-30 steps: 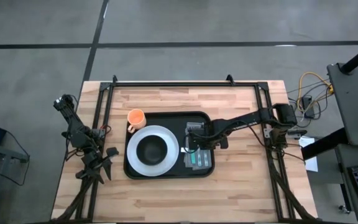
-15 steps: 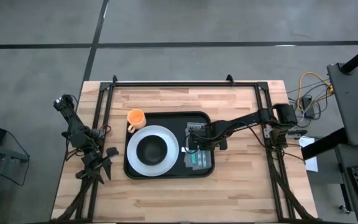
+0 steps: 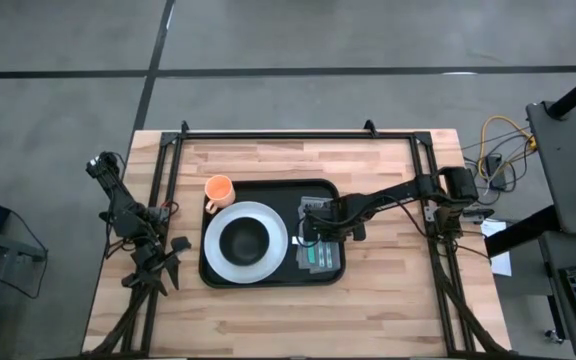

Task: Set up tray
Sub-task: Put the blue knife on the gray napkin, then return to Home Position

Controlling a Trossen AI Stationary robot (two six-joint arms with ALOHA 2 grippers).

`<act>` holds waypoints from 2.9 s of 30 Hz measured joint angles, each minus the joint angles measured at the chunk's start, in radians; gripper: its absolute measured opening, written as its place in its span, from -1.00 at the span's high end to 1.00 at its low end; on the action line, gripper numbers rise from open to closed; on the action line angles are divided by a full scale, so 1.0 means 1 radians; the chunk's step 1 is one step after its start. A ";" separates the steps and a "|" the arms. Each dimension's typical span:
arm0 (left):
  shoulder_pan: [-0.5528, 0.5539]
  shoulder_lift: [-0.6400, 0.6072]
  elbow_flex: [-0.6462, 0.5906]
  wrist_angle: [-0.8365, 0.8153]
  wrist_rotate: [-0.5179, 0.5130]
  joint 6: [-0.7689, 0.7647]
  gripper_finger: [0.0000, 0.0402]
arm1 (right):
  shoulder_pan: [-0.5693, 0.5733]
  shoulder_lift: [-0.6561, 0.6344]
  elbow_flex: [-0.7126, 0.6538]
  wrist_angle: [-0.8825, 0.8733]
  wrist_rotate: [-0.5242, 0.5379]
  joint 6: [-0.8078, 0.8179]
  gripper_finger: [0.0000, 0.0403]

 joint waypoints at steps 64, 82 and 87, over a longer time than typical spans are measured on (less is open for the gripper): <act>0.000 0.000 0.000 0.000 0.000 0.000 0.40 | 0.180 -0.011 0.164 0.516 0.514 -0.969 0.66; 0.000 0.000 0.000 0.000 0.000 0.000 0.40 | 0.118 -0.026 0.008 0.998 0.072 -1.417 0.60; 0.000 0.000 0.000 0.000 0.000 0.000 0.40 | 0.072 -0.067 -0.114 1.122 0.071 -1.389 0.64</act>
